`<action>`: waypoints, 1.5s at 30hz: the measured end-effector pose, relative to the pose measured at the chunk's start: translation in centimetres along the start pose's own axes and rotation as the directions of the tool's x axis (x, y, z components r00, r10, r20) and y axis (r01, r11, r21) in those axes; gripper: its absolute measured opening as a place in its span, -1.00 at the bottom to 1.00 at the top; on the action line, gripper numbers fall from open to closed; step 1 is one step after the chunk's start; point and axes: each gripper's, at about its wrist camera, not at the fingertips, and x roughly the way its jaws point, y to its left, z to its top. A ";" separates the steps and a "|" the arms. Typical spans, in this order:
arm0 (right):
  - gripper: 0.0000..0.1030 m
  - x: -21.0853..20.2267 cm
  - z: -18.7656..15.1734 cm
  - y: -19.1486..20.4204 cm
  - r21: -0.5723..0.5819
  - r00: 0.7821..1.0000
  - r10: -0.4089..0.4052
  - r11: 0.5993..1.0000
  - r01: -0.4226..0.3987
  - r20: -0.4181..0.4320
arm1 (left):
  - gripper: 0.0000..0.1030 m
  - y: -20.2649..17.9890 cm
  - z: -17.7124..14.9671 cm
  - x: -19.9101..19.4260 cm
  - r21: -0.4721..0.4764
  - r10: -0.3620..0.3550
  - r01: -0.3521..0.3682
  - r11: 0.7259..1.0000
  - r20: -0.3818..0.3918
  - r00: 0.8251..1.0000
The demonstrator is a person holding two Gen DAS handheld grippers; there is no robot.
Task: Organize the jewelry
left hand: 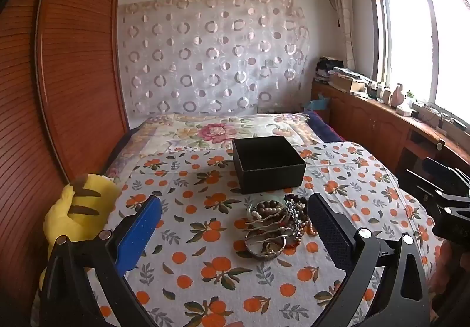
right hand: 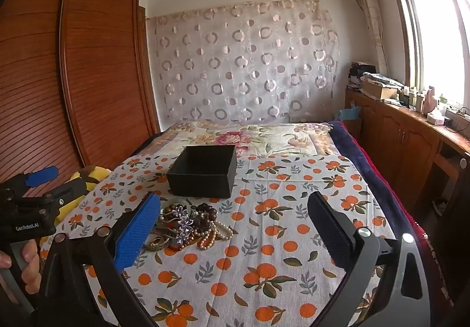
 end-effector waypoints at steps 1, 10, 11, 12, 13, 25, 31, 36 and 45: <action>0.96 0.0 0.0 0.0 0.008 1.000 0.007 1.000 -0.007 0.001 | 0.87 0.0 0.0 -0.1 0.000 0.003 -0.003 1.000 0.001 1.000; 0.96 0.0 0.0 0.0 0.006 1.000 0.003 1.000 -0.003 0.001 | 0.87 0.0 0.0 0.1 0.000 -0.006 0.006 1.000 -0.016 1.000; 0.96 0.0 0.0 0.0 0.005 1.000 0.003 1.000 -0.003 0.001 | 0.87 0.0 0.1 0.1 0.000 -0.006 0.006 1.000 -0.016 1.000; 0.96 0.0 0.0 0.0 0.006 1.000 0.004 1.000 -0.004 0.003 | 0.87 0.0 0.1 0.1 0.000 -0.005 0.005 1.000 -0.016 1.000; 0.96 0.0 0.0 0.0 0.005 1.000 0.004 1.000 -0.004 0.002 | 0.87 0.0 0.1 0.1 0.001 -0.005 0.005 1.000 -0.016 1.000; 0.96 0.0 -0.1 0.0 0.003 1.000 0.003 1.000 -0.003 0.004 | 0.87 -0.6 0.3 0.2 -0.001 -0.007 0.007 1.000 -0.014 1.000; 0.96 0.0 -0.1 0.1 0.003 1.000 0.005 1.000 -0.005 0.004 | 0.87 -0.9 0.4 0.1 -0.002 -0.006 0.006 1.000 -0.018 1.000; 0.96 0.0 -0.1 0.1 -0.001 1.000 -0.002 1.000 0.002 0.007 | 0.87 -1.3 0.5 0.2 -0.002 -0.006 0.006 1.000 -0.016 1.000; 0.96 0.1 -0.2 0.0 -0.003 1.000 -0.001 1.000 0.001 0.008 | 0.87 -1.5 0.2 -0.1 -0.012 -0.018 0.018 1.000 -0.002 1.000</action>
